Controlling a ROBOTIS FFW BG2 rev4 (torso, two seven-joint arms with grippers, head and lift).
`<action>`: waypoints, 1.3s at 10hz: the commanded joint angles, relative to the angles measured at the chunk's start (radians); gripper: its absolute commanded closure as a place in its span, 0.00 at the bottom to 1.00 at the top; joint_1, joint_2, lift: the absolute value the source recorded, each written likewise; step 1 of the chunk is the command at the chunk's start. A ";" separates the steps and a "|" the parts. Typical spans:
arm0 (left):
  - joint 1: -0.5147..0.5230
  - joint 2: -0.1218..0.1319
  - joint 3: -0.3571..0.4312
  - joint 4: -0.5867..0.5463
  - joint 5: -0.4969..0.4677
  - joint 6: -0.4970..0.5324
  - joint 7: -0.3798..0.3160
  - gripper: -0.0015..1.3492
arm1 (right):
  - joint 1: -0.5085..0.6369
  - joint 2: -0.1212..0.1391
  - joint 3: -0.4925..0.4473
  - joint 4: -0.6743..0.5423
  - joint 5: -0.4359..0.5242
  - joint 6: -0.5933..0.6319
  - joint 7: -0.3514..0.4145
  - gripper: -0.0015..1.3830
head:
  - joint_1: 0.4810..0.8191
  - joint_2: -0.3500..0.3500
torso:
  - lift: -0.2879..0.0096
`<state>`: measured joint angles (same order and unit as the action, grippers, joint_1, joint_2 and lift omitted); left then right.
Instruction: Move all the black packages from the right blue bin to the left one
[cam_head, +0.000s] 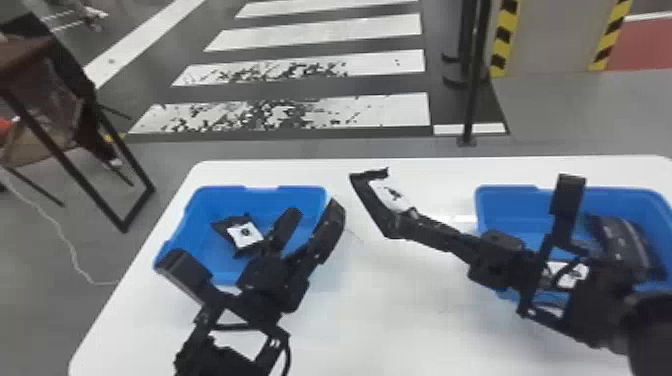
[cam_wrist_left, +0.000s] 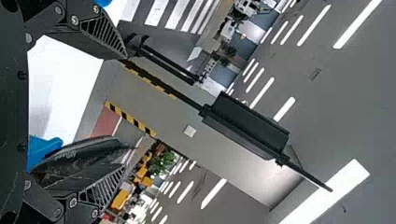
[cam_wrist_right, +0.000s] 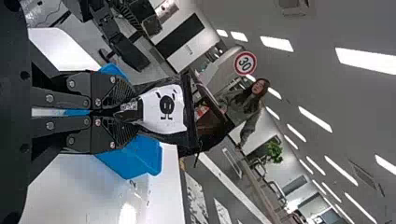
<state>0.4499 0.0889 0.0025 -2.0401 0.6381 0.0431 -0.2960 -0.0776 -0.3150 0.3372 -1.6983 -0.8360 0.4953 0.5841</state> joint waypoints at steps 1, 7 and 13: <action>-0.003 0.003 -0.016 -0.018 0.002 0.013 -0.002 0.16 | -0.013 -0.001 0.054 0.006 -0.026 0.000 -0.006 0.81 | 0.63 0.82 | 0.50; -0.008 0.009 -0.038 -0.035 0.006 0.099 -0.002 0.42 | -0.038 -0.004 0.143 0.016 -0.073 -0.004 -0.017 0.81 | 0.63 0.86 | 0.50; 0.009 0.008 -0.034 -0.148 -0.016 0.146 0.024 0.90 | -0.099 0.001 0.159 0.082 -0.081 -0.044 -0.047 0.81 | 0.63 0.89 | 0.50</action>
<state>0.4615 0.0949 -0.0206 -2.1786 0.6002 0.1847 -0.2712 -0.1667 -0.3155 0.4928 -1.6268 -0.9179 0.4603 0.5399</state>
